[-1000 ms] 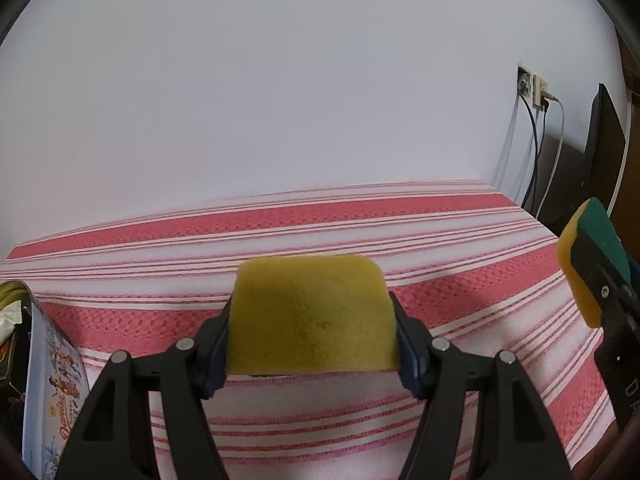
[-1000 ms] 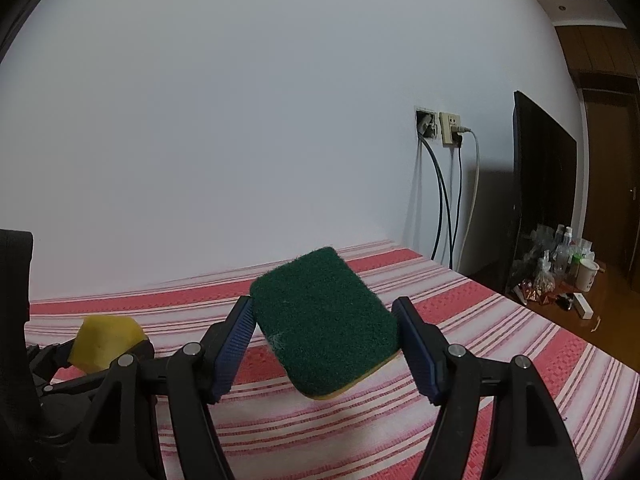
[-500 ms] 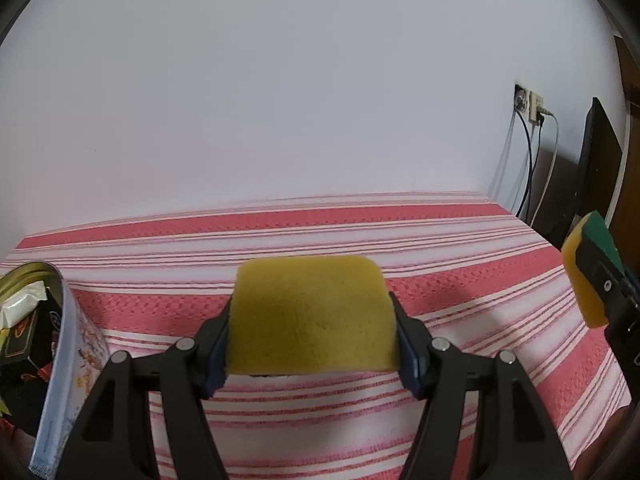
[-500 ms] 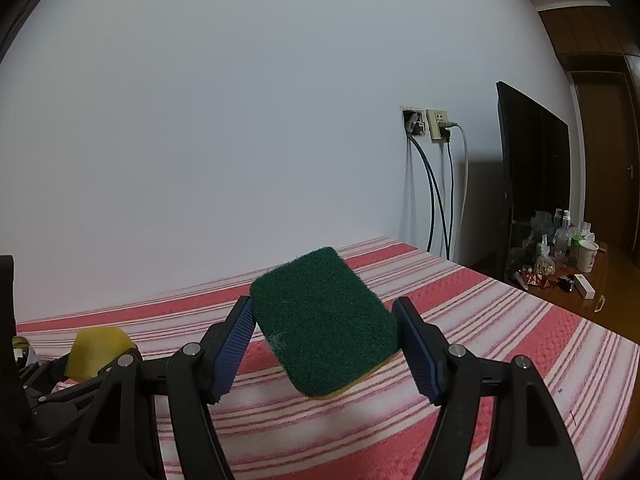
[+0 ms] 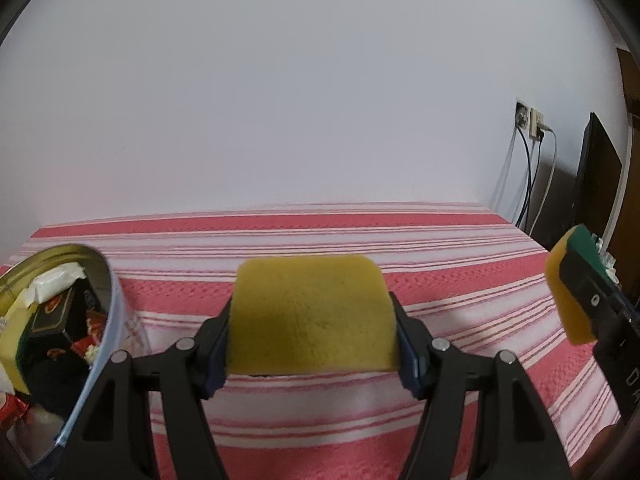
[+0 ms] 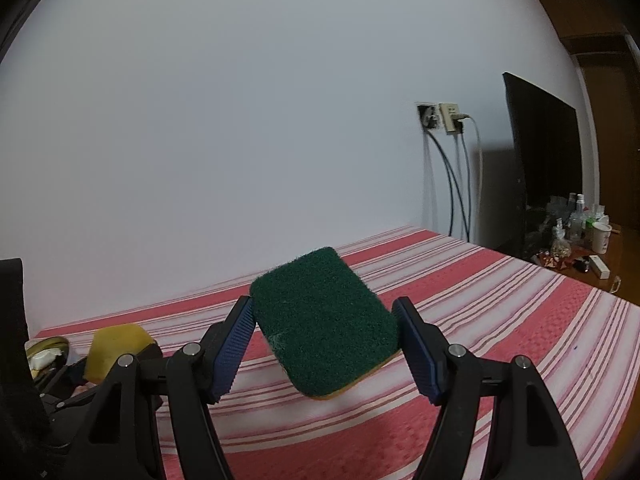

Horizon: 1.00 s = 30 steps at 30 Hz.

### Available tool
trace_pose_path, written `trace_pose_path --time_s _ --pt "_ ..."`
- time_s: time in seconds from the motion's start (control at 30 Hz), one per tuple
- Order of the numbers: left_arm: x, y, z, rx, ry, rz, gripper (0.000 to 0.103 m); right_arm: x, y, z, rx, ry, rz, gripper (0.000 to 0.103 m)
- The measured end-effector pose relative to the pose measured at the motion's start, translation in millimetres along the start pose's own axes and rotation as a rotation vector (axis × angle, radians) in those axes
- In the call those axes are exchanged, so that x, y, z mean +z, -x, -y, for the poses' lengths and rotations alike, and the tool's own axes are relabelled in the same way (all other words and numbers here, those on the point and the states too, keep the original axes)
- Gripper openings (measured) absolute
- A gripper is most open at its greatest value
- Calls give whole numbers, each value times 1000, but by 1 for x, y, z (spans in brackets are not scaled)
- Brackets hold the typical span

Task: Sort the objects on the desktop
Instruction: 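Carry both sponges over the tin with both grippers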

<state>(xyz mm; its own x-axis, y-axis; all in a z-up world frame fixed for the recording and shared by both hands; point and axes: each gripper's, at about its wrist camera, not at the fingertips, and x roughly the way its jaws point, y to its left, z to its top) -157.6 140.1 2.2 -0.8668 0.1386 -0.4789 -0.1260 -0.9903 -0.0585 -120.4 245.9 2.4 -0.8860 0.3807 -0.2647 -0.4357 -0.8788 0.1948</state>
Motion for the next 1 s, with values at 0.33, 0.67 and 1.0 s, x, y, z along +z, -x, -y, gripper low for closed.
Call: trace_pose_path --time_s 0.33,0.67,1.0 --pt "-12 23 -32 14 56 0 67 -9 6 -19 57 -31 -22 72" --pt "-23 43 -55 35 72 1 67 -19 16 -48 120 -11 -32 72" --pt "-31 61 -85 56 94 1 67 -29 29 -78 207 3 -55 73"
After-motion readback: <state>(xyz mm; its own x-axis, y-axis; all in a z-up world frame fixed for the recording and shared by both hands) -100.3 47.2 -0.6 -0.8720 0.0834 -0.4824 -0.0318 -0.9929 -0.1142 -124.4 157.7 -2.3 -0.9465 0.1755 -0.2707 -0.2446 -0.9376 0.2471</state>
